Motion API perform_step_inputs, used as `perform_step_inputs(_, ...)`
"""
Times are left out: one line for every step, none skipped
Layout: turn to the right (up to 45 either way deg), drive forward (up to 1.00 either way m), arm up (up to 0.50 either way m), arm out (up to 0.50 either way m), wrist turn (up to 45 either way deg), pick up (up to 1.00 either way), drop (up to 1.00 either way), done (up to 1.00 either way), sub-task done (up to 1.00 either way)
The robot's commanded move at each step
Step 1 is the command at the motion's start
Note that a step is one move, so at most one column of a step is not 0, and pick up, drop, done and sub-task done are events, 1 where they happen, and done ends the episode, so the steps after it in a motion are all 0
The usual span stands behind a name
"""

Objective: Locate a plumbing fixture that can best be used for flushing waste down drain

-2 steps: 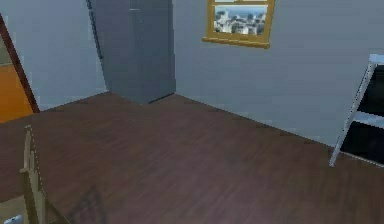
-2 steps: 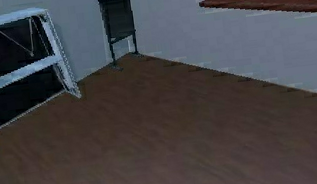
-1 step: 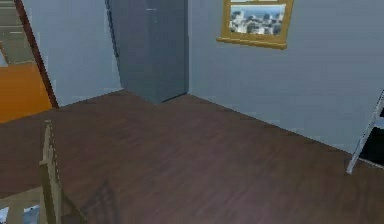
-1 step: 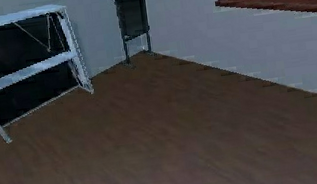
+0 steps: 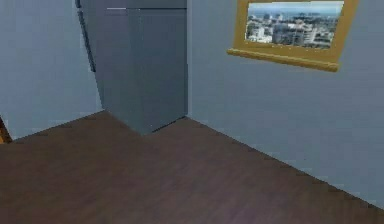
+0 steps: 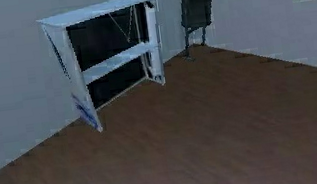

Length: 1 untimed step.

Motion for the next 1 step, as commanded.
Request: perform_step_inputs(-45.0,0.0,0.0,0.0,0.0,0.0,0.0,0.0,0.0)
